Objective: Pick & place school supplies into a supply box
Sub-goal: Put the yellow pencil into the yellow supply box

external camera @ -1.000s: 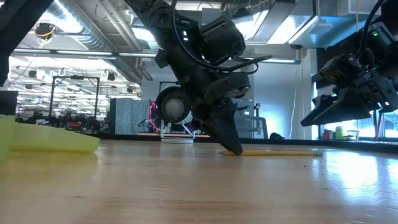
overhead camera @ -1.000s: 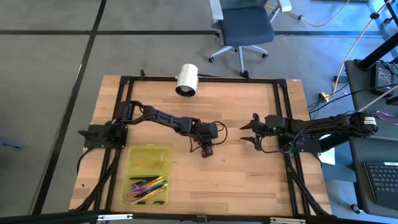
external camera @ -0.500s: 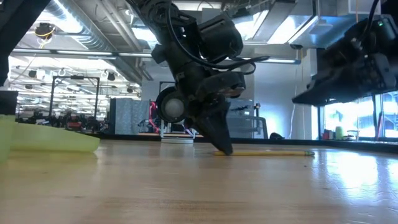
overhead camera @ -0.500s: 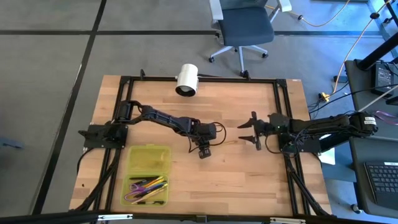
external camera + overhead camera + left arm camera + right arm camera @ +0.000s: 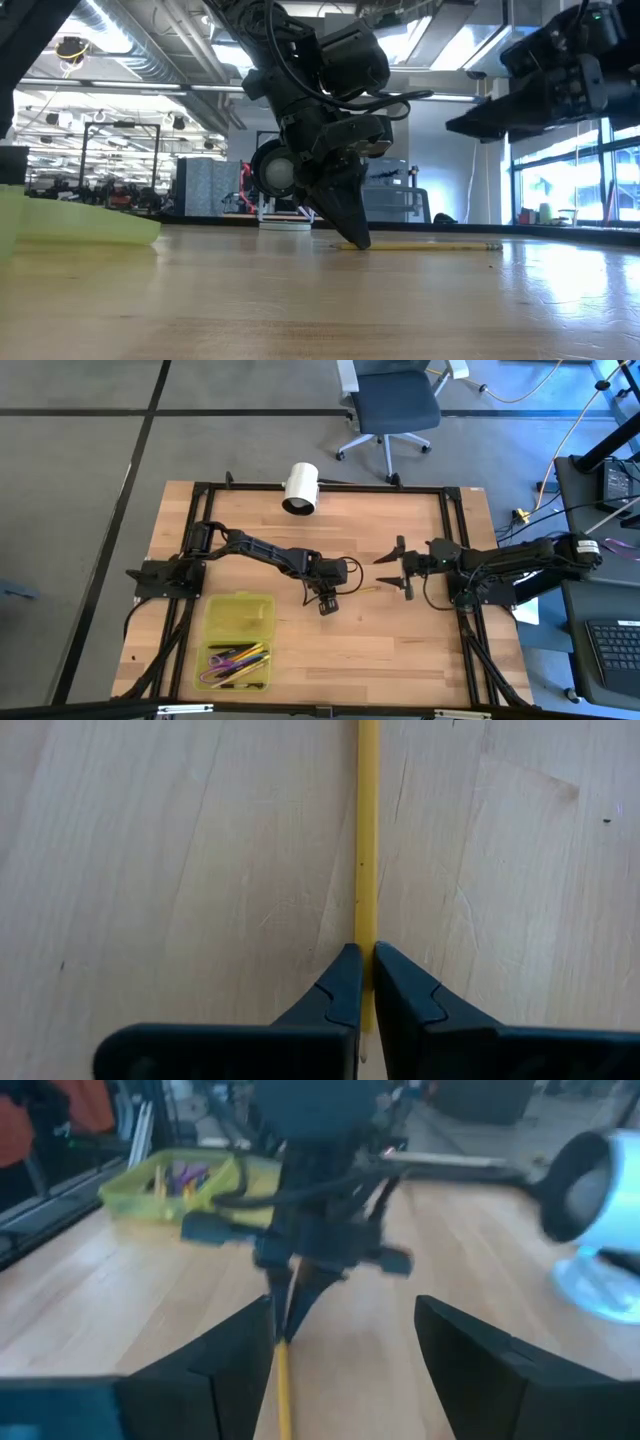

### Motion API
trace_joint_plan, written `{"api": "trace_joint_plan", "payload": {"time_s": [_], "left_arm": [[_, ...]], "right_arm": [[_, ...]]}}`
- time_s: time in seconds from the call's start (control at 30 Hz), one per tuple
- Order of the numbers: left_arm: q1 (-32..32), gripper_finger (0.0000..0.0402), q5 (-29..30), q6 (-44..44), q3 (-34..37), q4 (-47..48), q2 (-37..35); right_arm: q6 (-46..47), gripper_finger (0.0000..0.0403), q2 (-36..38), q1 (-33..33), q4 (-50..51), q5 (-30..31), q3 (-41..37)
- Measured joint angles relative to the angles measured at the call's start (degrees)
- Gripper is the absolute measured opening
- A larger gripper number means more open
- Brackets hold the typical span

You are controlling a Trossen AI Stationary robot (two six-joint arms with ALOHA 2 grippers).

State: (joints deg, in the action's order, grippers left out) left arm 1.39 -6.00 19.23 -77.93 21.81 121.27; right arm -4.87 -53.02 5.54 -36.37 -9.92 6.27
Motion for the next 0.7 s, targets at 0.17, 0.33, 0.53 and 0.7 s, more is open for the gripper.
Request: {"api": "trace_joint_plan", "payload": {"time_s": [0.17, 0.33, 0.53, 0.7], "left_arm": [[0.0, 0.001, -0.7, 0.1, 0.0, 0.1, 0.0], [0.0, 0.0008, -1.3, 0.1, 0.0, 0.4, 0.0], [0.0, 0.0009, -1.9, 1.0, 0.0, 1.4, -0.1], [0.0, 0.0009, -2.5, 1.2, -0.1, 2.4, -0.1]], "right_arm": [[0.2, 0.0243, -8.2, -1.5, -6.9, -0.2, -1.2], [0.3, 0.0243, -17.5, -4.1, -17.1, -0.3, -1.8], [0.8, 0.0243, -29.5, -6.2, -23.1, 1.9, -0.4], [0.2, 0.0243, -37.6, -6.7, -30.0, 1.9, -0.4]]}}
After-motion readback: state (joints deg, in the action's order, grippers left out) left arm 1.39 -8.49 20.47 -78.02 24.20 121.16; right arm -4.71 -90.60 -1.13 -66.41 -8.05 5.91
